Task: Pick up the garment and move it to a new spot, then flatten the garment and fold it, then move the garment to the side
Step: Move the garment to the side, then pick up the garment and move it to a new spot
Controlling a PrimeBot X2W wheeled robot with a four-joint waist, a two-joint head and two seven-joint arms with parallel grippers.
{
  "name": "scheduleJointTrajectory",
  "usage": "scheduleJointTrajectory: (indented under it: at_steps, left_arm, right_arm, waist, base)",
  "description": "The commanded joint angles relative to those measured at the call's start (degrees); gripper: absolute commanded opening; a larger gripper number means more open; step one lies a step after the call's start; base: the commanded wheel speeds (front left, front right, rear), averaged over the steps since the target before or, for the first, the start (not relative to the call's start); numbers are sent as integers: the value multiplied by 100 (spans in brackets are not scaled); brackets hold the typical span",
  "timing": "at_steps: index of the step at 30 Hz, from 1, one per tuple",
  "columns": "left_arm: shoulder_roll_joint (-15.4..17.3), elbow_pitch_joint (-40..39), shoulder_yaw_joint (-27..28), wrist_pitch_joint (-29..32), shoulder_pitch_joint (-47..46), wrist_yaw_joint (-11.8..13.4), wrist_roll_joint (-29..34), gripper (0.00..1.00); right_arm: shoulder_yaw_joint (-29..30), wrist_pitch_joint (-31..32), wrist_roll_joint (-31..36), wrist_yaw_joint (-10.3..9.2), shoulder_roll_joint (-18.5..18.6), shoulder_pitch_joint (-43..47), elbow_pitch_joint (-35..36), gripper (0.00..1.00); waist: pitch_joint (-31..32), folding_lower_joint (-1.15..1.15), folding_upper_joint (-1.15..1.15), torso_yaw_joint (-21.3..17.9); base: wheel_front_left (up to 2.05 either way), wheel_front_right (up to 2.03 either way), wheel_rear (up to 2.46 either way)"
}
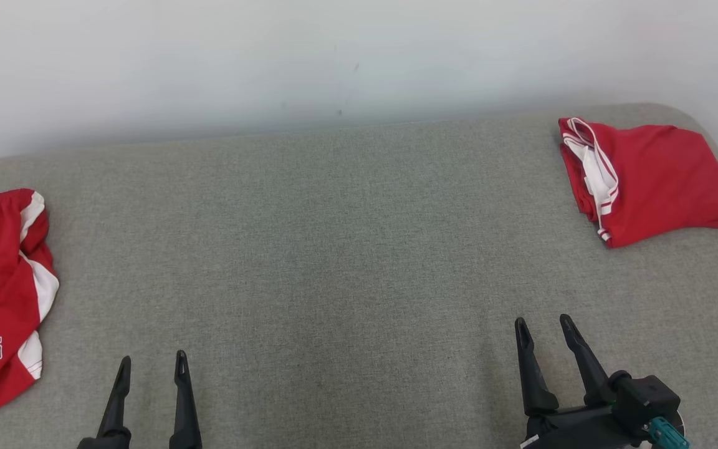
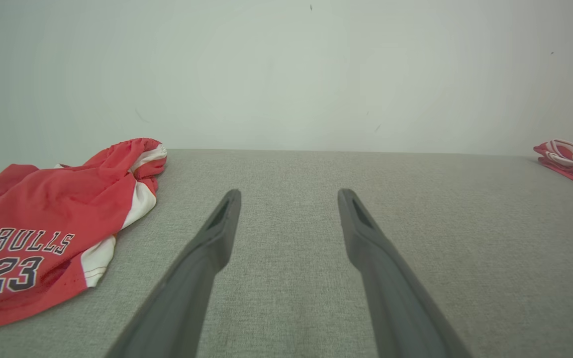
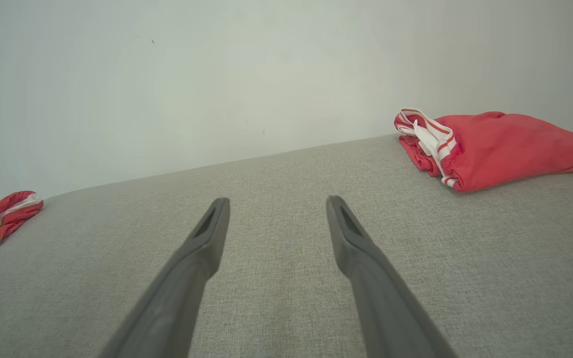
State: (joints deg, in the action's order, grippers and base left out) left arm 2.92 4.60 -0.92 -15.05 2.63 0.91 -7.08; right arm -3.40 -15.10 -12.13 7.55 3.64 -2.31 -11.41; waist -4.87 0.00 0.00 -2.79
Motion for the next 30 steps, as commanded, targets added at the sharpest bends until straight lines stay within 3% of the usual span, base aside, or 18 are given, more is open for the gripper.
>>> scheduleJointTrajectory:
  at_steps: [1,30]
  left_arm:
    - [-6,44,36,-18,78,-23,-28,100]
    - [-5,140,62,-18,66,72,35,100]
  right_arm:
    - [1,-5,37,-15,-30,23,3,100]
    - [59,-5,109,-15,-81,126,-51,100]
  waist:
    - [24,0,0,19]
    - [84,0,0,104]
  base:
    - [0,0,0]
    - [0,0,0]
